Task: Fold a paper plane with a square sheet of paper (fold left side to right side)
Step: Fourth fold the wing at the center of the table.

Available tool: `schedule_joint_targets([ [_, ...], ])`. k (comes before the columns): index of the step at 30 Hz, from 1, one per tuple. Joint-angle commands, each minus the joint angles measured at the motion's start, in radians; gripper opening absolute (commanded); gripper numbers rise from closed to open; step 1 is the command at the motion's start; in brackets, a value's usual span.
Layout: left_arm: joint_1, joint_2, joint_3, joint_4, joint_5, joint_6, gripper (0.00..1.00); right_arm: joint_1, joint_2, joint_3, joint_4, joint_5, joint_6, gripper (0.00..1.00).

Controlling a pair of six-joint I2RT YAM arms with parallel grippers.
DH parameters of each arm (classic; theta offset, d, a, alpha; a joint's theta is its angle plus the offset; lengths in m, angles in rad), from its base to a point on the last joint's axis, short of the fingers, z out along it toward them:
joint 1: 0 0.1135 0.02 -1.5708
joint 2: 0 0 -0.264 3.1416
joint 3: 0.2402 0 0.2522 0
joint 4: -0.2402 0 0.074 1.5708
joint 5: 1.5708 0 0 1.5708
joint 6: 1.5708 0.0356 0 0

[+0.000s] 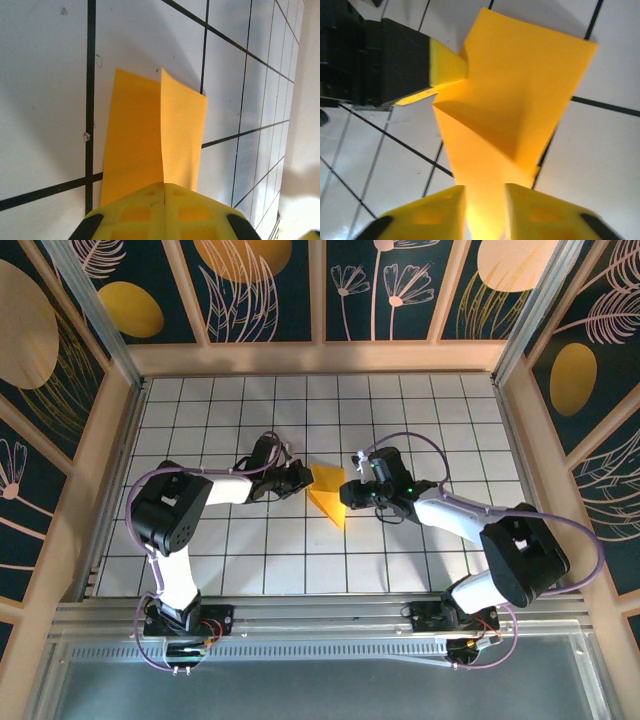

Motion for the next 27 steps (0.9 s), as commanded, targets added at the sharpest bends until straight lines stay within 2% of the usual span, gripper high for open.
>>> schedule_joint_targets([
  [1, -0.011, -0.068, -0.033, 0.023, -0.035, -0.019, 0.0, -0.002, -0.053, 0.038, -0.103, 0.145, 0.019, 0.36],
  [3, -0.022, -0.093, -0.052, 0.02, -0.052, -0.04, 0.0, 0.027, -0.065, 0.076, -0.174, 0.244, 0.028, 0.39],
  [6, -0.04, -0.122, -0.071, 0.009, -0.082, -0.08, 0.0, 0.125, -0.04, 0.153, -0.299, 0.428, 0.037, 0.45],
  [12, -0.069, -0.145, -0.106, 0.018, -0.13, -0.177, 0.0, 0.339, 0.073, 0.265, -0.453, 0.658, 0.135, 0.51],
  [18, -0.08, -0.145, -0.123, 0.024, -0.136, -0.224, 0.0, 0.474, 0.185, 0.302, -0.467, 0.751, 0.229, 0.52],
  [27, -0.083, -0.145, -0.127, 0.036, -0.137, -0.244, 0.0, 0.541, 0.293, 0.298, -0.445, 0.789, 0.261, 0.46],
])
